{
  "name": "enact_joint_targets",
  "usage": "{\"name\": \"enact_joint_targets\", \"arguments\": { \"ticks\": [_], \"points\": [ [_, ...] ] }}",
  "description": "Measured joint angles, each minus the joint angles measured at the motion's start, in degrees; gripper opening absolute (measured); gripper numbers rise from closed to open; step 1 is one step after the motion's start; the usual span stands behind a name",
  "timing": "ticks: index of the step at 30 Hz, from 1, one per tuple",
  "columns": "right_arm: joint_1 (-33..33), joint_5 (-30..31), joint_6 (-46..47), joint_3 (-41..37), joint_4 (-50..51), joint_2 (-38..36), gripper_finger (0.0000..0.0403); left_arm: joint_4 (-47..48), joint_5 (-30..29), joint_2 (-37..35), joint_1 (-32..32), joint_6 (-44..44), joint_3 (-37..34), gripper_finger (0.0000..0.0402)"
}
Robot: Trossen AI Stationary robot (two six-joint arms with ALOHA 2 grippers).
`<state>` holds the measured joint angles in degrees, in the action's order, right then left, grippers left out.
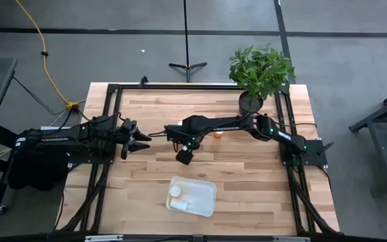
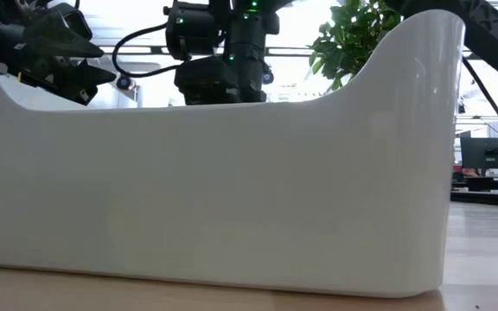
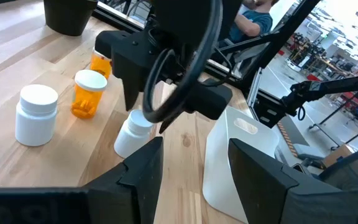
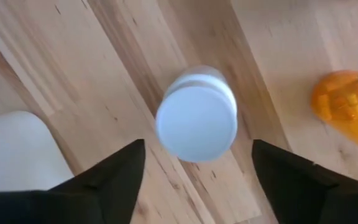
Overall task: Pick and place pill bottles into a basket
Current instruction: Put the bottom white pill bottle into the white bin
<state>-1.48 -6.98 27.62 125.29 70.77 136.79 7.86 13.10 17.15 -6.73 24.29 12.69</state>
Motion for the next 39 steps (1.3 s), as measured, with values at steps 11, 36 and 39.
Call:
{"name": "enact_joint_targets", "arguments": {
  "ticks": [11,36,39],
  "points": [
    [-0.87,-0.85,-1.12,-0.02,-4.30,0.00,0.0312,0.00,0.00,-0.02,-0.01,0.00,0.00,0.0216],
    [-1.44,-0.87,-2.36,-0.59,-5.84,1.31,0.0312,0.09,-0.02,-0.02,-0.01,0.01,0.00,0.0216],
    [-1.44,-0.90,-2.37,-0.59,-5.81,1.31,0.0312,0.11,-0.02,-0.02,0.01,0.00,0.00,0.0216]
  ]
}}
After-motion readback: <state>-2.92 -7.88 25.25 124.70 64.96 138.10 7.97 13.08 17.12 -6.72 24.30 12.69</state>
